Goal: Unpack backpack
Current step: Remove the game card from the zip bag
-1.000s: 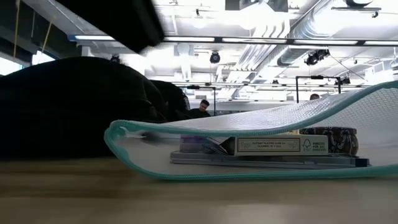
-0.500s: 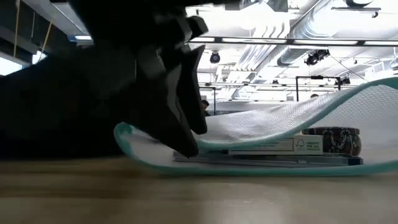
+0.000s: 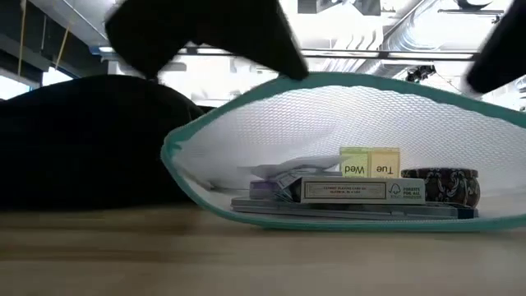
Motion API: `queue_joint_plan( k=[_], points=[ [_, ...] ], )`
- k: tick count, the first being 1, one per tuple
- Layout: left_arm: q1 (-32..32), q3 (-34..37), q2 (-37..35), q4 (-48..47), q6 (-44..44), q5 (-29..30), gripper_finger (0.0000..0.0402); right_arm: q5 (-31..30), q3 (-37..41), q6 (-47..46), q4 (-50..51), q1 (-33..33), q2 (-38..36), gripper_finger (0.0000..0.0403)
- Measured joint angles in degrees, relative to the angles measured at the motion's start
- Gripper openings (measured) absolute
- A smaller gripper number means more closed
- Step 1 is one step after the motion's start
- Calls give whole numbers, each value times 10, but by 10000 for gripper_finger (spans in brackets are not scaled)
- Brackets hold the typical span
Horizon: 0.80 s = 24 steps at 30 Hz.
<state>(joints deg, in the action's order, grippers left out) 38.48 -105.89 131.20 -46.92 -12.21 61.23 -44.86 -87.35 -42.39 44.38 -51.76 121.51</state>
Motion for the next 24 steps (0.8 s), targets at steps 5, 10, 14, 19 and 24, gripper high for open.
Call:
queue_joint_plan(
  k=[5,10,14,19,24],
  points=[
    [3,-4,0,6,-6,27,1,33,10,38,-2,50,0,286],
    [5,-4,0,5,-7,31,0,34,12,65,-1,97,0,286],
    [9,-4,0,2,-7,36,0,59,12,81,-1,130,0,286],
    [10,-4,0,0,-7,37,0,105,28,75,-5,159,0,286],
    [9,-4,0,-23,-27,37,0,143,54,75,-33,165,-2,286]
  ],
)
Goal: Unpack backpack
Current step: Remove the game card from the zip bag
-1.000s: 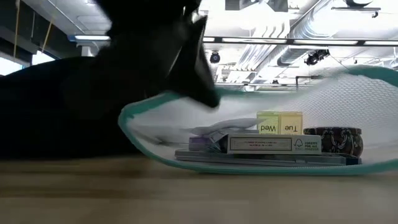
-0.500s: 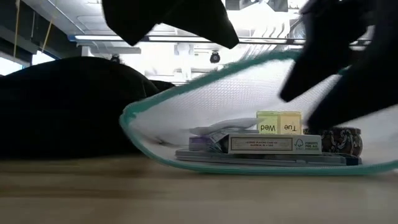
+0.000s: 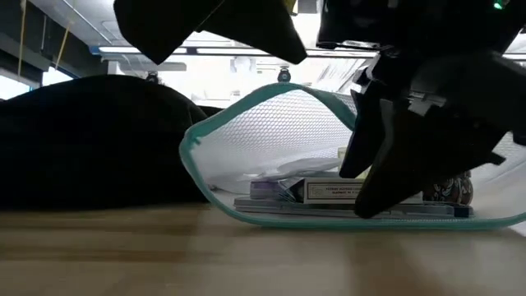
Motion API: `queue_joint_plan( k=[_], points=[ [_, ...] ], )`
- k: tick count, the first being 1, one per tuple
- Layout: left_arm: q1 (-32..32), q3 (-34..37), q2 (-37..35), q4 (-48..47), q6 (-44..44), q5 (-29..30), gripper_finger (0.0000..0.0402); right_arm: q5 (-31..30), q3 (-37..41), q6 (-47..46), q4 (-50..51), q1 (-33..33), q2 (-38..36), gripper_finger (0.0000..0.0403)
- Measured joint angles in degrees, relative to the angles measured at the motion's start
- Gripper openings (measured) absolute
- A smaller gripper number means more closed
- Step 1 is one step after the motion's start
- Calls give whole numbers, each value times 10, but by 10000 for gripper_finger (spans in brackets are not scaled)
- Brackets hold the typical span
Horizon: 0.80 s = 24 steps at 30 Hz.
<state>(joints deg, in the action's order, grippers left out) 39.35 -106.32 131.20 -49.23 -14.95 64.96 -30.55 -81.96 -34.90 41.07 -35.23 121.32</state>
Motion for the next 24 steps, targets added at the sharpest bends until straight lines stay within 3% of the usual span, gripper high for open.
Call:
queue_joint_plan(
  k=[6,10,14,18,24],
  points=[
    [-9,6,-1,-22,-30,-11,0,45,-37,42,-1,-42,2,286],
    [-11,6,-1,-21,-30,-20,0,36,-56,67,0,-67,3,286],
    [-11,6,-1,-22,-31,-22,0,19,-53,10,9,-64,3,286],
    [-11,6,-1,-22,-34,-30,0,44,-54,-98,10,-52,3,286],
    [-11,6,-1,-22,-35,-31,0,103,-64,-118,0,-42,3,289]
  ],
)
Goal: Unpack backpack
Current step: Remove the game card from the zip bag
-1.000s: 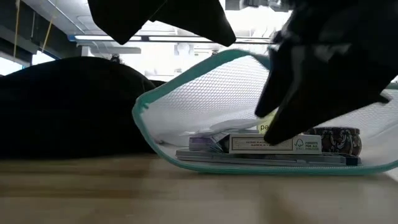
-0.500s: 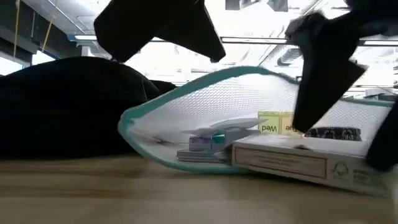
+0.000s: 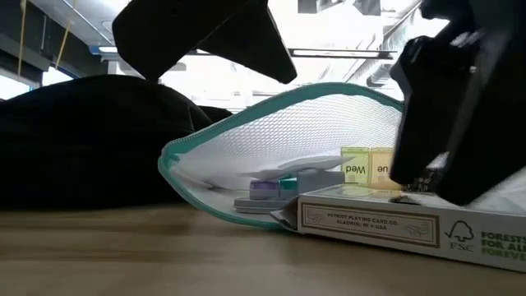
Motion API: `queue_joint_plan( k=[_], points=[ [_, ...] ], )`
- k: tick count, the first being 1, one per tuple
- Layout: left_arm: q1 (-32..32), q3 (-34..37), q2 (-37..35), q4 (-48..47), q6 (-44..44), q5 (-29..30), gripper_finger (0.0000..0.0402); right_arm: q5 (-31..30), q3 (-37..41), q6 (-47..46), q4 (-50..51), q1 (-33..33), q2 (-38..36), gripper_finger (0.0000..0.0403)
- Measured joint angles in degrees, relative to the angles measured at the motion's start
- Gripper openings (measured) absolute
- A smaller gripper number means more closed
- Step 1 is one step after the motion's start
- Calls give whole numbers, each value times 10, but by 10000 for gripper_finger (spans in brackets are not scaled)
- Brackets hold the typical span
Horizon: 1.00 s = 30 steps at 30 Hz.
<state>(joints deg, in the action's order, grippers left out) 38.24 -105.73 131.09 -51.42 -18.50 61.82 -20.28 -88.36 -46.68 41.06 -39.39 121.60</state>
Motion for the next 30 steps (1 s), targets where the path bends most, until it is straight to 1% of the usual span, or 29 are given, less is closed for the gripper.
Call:
queue_joint_plan(
  k=[4,12,15,17,19,20,22,24,27,28,30],
  points=[
    [0,0,0,0,2,0,0,36,0,5,-10,11,0,289],
    [0,0,0,-5,1,-16,0,55,1,50,-17,19,0,290],
    [0,0,0,-14,-6,-17,0,59,1,49,-15,19,0,289],
    [0,0,0,-22,-14,-17,0,85,-2,59,-7,21,0,289],
    [1,0,0,-23,-14,-17,0,120,-19,69,22,24,0,289],
    [1,0,-1,-23,-15,-17,0,124,-29,67,39,23,0,289],
    [4,0,-5,-25,-23,-15,0,113,-52,67,76,15,0,289],
    [8,0,-13,-30,-34,-12,0,82,-76,58,109,3,0,289],
    [16,0,-24,-37,-53,-13,0,17,-95,-22,152,-13,-1,289],
    [19,0,-27,-41,-58,-13,0,6,-94,-47,152,-16,-1,289],
    [26,0,-32,-50,-70,-15,0,2,-86,-68,138,-15,-1,289]
  ],
)
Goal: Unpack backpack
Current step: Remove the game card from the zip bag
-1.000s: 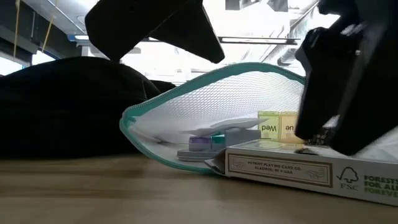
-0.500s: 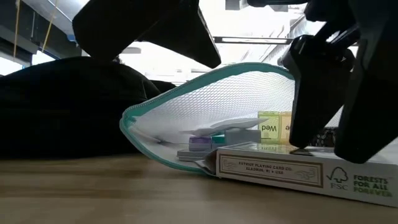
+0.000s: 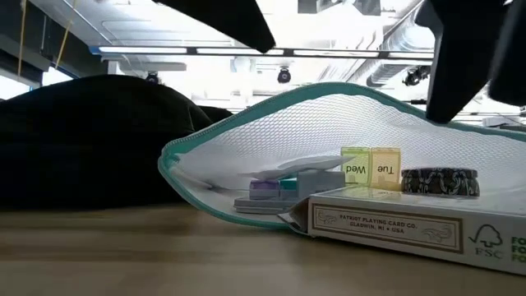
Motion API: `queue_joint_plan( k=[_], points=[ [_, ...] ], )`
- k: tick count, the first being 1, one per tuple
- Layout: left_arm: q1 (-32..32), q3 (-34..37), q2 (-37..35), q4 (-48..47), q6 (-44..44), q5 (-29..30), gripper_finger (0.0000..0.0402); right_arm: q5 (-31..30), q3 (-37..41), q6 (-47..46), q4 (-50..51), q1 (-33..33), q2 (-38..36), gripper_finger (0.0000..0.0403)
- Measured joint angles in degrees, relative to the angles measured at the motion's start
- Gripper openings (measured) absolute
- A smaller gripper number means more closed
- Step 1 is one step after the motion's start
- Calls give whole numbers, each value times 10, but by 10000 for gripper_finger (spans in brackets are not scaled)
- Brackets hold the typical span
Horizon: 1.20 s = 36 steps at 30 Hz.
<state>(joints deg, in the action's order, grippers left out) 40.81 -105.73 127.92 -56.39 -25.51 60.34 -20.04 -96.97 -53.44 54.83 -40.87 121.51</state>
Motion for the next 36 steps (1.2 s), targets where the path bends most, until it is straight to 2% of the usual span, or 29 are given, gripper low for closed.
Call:
queue_joint_plan(
  k=[4,8,14,17,26,29,32,36],
  points=[
    [11,0,-4,-11,-23,-12,0,45,23,17,-51,21,0,303],
    [19,0,-4,-22,-29,-13,0,95,30,38,-89,50,0,344],
    [24,0,-4,-62,-70,-13,0,90,31,-5,-54,72,1,392],
    [24,0,-4,-74,-84,-18,0,82,31,-6,-61,70,15,398],
    [24,0,-4,-73,-88,-20,0,94,28,-20,-70,63,66,390],
    [24,0,-4,-73,-88,-21,0,94,26,-19,-69,61,67,353],
    [23,0,-4,-72,-89,-23,0,89,9,-3,-56,55,70,284],
    [23,0,-4,-72,-89,-23,0,85,-22,13,-10,40,74,280]
  ],
)
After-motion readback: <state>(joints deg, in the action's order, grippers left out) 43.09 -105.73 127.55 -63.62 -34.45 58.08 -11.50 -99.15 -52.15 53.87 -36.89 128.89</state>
